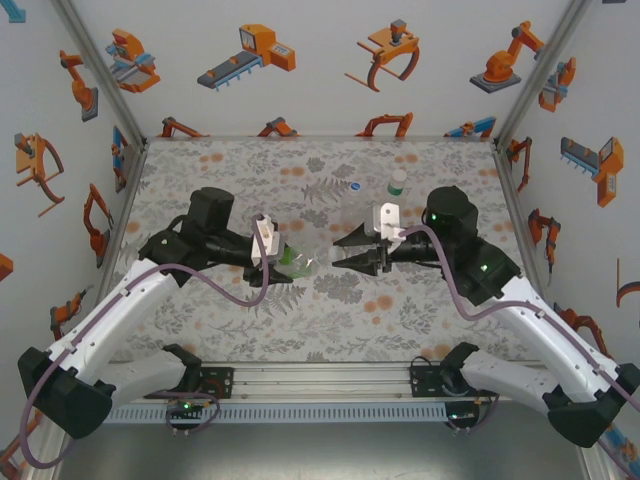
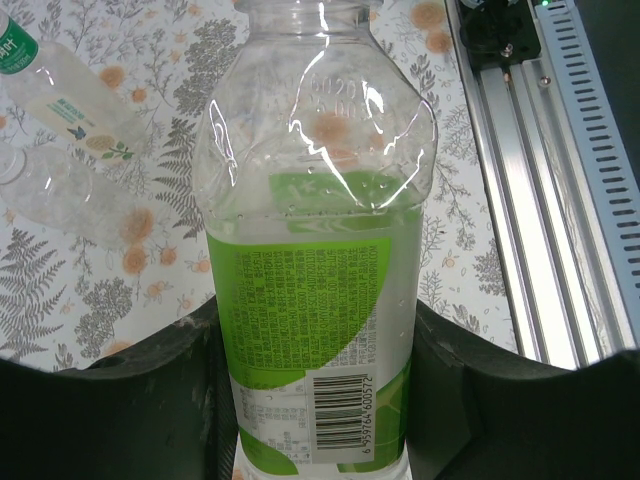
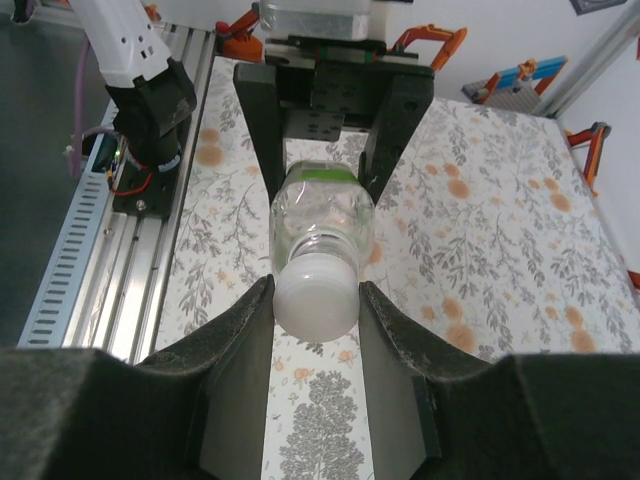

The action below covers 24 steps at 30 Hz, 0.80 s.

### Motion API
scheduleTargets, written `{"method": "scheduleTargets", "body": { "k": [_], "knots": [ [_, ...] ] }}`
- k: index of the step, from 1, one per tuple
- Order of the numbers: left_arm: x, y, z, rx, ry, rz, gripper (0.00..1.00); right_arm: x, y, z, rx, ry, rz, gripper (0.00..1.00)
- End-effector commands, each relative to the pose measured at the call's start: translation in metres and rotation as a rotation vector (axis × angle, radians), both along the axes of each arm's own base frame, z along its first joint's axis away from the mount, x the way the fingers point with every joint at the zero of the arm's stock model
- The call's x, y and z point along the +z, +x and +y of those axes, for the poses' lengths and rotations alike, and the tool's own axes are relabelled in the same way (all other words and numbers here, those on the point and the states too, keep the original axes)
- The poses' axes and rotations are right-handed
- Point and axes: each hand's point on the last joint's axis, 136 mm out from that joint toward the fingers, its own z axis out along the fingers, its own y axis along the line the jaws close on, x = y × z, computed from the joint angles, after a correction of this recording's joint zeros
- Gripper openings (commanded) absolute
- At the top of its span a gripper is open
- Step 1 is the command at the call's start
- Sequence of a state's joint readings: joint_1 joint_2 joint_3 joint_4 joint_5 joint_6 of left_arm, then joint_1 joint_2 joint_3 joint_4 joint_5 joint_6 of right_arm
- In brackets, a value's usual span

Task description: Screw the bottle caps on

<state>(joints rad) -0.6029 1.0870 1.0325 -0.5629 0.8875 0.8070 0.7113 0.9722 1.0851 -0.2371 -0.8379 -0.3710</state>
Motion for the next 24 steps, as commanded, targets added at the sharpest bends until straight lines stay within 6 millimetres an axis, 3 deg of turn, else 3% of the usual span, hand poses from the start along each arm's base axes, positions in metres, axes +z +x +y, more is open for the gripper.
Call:
{"method": "scheduleTargets", "body": {
  "k": [1,24],
  "knots": [
    [0.014,-0.009,-0.001,-0.047,-0.031,-0.023,0.00,-0.003,-0.002,0.005,0.033,0.001,-0.029,0.00],
    [0.016,-0.011,-0.002,-0.050,-0.035,-0.013,0.00,-0.007,-0.001,0.019,0.037,-0.042,-0.054,0.00]
  ]
}}
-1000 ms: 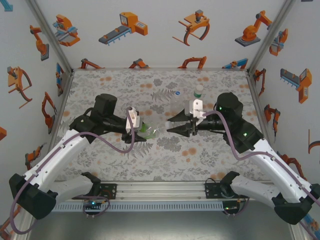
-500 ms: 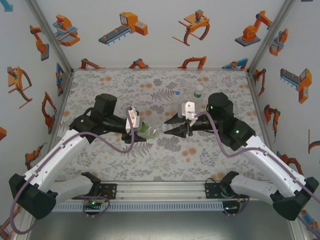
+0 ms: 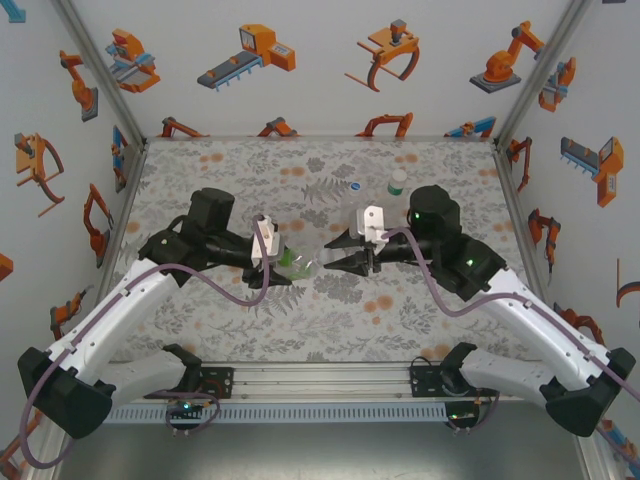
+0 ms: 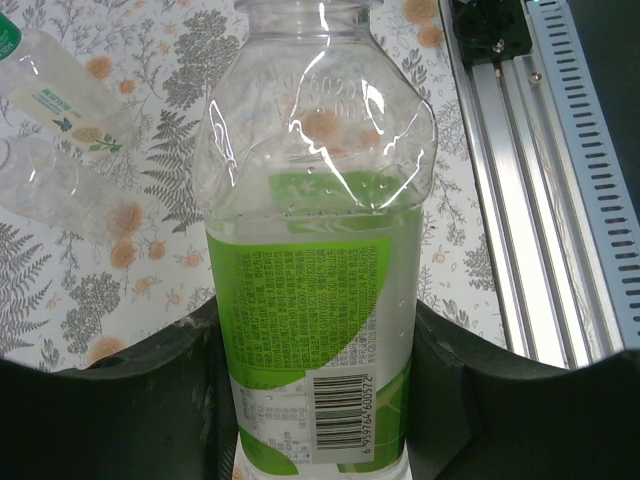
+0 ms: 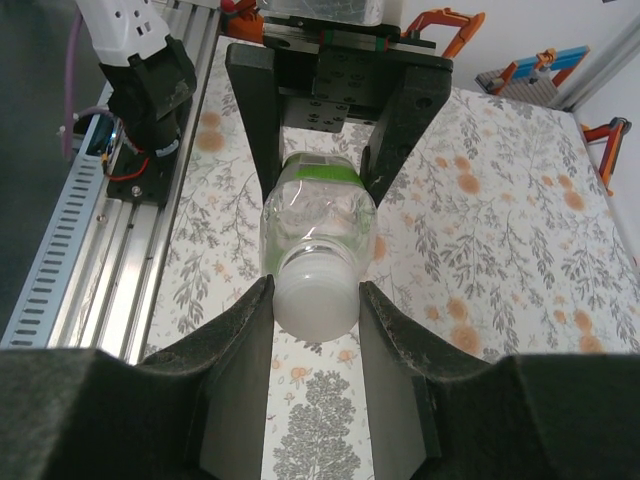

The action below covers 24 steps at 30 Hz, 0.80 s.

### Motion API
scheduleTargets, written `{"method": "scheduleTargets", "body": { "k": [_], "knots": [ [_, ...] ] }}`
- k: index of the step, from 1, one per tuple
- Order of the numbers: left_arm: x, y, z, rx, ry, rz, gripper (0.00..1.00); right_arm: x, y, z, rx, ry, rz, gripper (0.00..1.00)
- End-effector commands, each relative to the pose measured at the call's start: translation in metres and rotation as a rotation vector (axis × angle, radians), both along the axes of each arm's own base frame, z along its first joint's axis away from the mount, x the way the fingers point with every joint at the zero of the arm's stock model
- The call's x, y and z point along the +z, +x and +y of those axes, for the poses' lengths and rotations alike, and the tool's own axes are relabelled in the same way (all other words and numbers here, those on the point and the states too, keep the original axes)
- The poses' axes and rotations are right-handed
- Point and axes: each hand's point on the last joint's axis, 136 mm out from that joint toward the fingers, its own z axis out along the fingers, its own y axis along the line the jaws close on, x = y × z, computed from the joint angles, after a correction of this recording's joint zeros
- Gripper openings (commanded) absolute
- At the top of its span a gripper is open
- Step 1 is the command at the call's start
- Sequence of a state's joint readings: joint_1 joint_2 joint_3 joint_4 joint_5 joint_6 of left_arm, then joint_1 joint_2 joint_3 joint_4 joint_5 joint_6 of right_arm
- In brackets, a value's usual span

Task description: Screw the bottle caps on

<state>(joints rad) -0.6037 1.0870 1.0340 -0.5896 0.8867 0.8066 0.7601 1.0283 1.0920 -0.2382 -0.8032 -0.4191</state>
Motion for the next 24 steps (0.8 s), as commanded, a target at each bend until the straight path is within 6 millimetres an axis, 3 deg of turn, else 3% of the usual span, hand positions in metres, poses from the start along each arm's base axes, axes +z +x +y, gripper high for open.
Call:
{"method": "scheduleTargets", "body": {
  "k": [1,24],
  "knots": [
    [0.019,-0.009,-0.003,-0.050,-0.049,-0.033,0.00,0.007,-0.004,0.003,0.020,-0.011,-0.043,0.00],
    [0.023,-0.024,-0.003,-0.106,-0.063,-0.035,0.00,0.002,-0.026,0.001,0.119,-0.122,-0.123,0.00]
  ]
}}
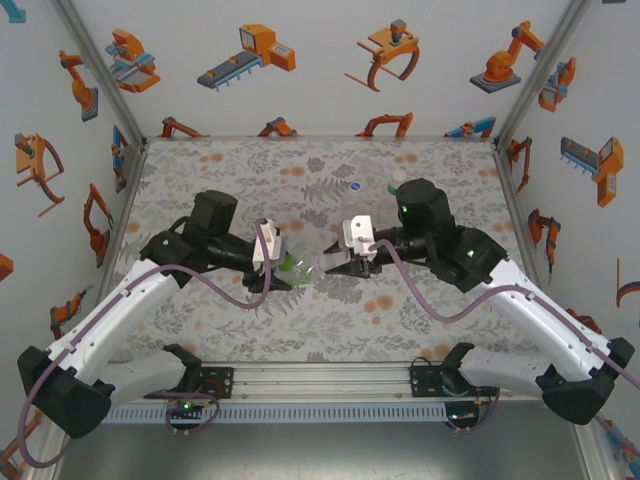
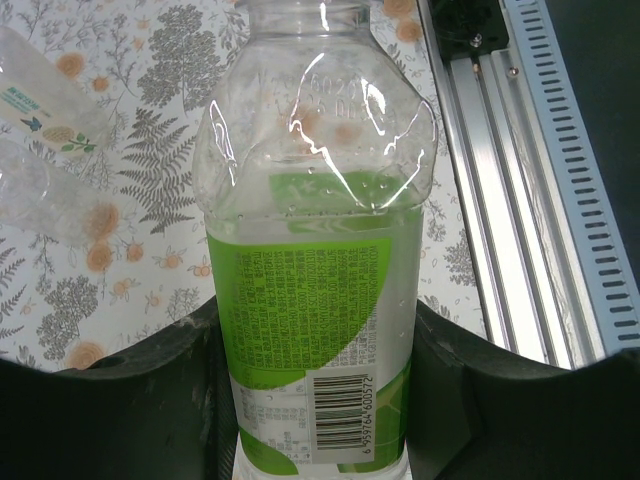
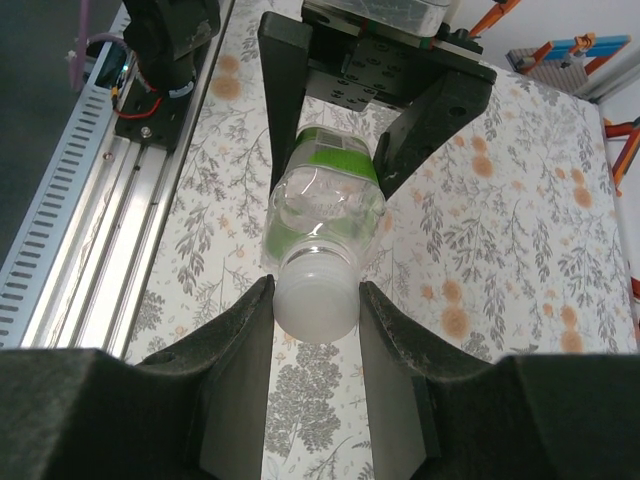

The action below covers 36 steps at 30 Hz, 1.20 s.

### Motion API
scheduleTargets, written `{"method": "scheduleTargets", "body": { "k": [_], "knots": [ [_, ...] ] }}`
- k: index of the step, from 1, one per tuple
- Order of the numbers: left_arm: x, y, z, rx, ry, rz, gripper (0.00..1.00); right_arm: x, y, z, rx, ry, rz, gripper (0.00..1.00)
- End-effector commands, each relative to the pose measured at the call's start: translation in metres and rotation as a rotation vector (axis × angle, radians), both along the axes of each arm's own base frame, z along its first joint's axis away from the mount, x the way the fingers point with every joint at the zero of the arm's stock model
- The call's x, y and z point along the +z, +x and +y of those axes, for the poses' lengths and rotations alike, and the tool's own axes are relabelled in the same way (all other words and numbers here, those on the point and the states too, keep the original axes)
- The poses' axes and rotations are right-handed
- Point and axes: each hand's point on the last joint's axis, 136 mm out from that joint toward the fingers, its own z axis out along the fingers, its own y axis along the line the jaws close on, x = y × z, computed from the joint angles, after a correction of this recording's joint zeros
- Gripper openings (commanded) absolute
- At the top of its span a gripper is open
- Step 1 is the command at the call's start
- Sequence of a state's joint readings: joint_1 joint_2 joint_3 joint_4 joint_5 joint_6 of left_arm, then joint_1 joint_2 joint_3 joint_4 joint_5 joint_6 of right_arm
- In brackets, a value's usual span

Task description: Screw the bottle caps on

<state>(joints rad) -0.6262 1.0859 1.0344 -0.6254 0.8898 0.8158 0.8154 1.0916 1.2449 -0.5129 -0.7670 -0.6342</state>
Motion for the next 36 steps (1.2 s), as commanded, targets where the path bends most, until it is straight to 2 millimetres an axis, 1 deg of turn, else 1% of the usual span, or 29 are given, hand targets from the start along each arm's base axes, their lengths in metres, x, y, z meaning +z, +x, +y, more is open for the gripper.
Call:
{"method": "scheduleTargets", "body": {
  "k": [1,4,12,21,29,32,36],
  "knots": [
    [0.028,-0.015,-0.002,-0.086,-0.088,-0.053,0.00,0.009,-0.013,-0.003,0.055,0.014,-0.036,0.00],
    [0.029,-0.018,-0.002,-0.105,-0.099,-0.038,0.00,0.011,-0.016,-0.003,0.064,0.023,-0.045,0.00],
    [0.028,-0.023,-0.005,-0.141,-0.085,0.007,0.00,0.010,-0.018,0.000,0.075,0.020,-0.056,0.00],
    [0.024,-0.022,-0.006,-0.136,-0.053,0.043,0.00,0.000,-0.019,0.005,0.085,-0.035,-0.046,0.00],
    [0.025,-0.024,-0.005,-0.148,-0.060,0.014,0.00,-0.003,-0.018,0.009,0.095,-0.034,-0.029,0.00],
    [0.026,-0.023,-0.005,-0.142,-0.068,-0.002,0.00,0.000,-0.014,0.012,0.060,-0.006,0.011,0.00],
    [0.026,-0.015,-0.006,-0.095,-0.070,-0.038,0.00,0.006,-0.002,0.018,-0.032,0.045,0.105,0.00]
  ]
}}
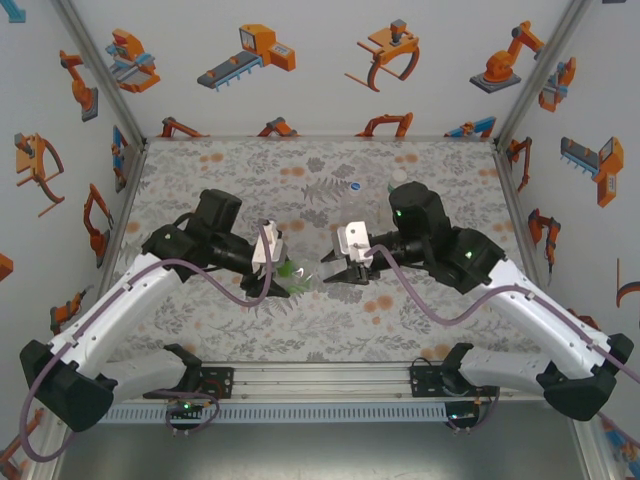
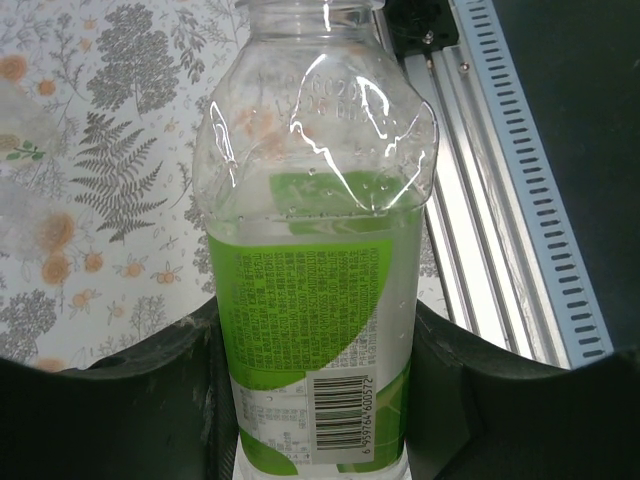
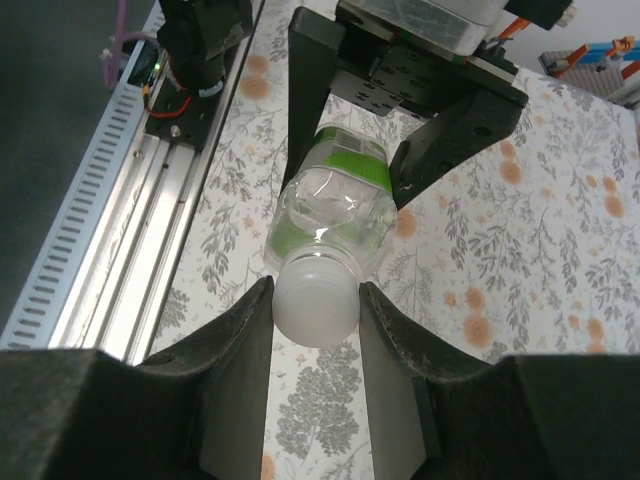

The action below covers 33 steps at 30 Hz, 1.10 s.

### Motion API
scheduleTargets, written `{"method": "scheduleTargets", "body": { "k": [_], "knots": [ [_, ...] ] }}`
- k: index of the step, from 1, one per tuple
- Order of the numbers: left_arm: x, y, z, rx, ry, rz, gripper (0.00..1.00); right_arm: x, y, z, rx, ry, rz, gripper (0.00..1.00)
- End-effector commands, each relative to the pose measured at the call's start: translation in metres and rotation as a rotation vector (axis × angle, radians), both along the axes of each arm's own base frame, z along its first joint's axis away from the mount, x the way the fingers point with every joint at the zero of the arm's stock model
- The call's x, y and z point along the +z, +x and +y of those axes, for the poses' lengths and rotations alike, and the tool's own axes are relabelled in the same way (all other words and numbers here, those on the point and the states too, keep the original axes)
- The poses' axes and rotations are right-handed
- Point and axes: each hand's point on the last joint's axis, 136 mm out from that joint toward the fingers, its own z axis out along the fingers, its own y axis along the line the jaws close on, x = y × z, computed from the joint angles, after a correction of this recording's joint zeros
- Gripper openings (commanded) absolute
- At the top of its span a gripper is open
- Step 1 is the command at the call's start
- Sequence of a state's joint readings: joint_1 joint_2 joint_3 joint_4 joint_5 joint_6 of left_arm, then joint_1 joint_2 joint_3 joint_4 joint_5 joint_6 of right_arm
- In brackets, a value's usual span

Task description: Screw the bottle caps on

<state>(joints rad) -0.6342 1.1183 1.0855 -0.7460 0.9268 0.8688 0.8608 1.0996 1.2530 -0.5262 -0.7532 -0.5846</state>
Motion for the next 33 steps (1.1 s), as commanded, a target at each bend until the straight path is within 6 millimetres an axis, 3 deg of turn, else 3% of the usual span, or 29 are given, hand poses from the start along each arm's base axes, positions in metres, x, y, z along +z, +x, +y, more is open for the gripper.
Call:
{"method": "scheduleTargets", "body": {
  "k": [1,7,12,22,27,33],
  "knots": [
    [0.025,0.001,-0.007,-0.018,-0.102,-0.094,0.00,0.009,0.012,0.013,-0.077,0.067,0.086,0.00],
    [0.026,0.014,-0.006,0.069,-0.107,-0.159,0.00,0.012,0.033,0.017,-0.239,0.133,0.280,0.00],
    [0.027,0.029,-0.004,0.157,-0.109,-0.206,0.00,0.016,0.068,0.013,-0.474,0.262,0.482,0.00],
    [0.024,0.060,0.003,0.329,-0.071,-0.277,0.00,-0.006,0.121,-0.007,-0.889,0.428,1.019,0.00],
    [0.023,0.067,0.004,0.367,-0.059,-0.286,0.00,-0.026,0.132,-0.013,-1.022,0.478,1.290,0.00],
    [0.022,0.070,0.005,0.380,-0.052,-0.286,0.00,-0.032,0.135,-0.001,-1.019,0.477,1.432,0.00]
  ]
}}
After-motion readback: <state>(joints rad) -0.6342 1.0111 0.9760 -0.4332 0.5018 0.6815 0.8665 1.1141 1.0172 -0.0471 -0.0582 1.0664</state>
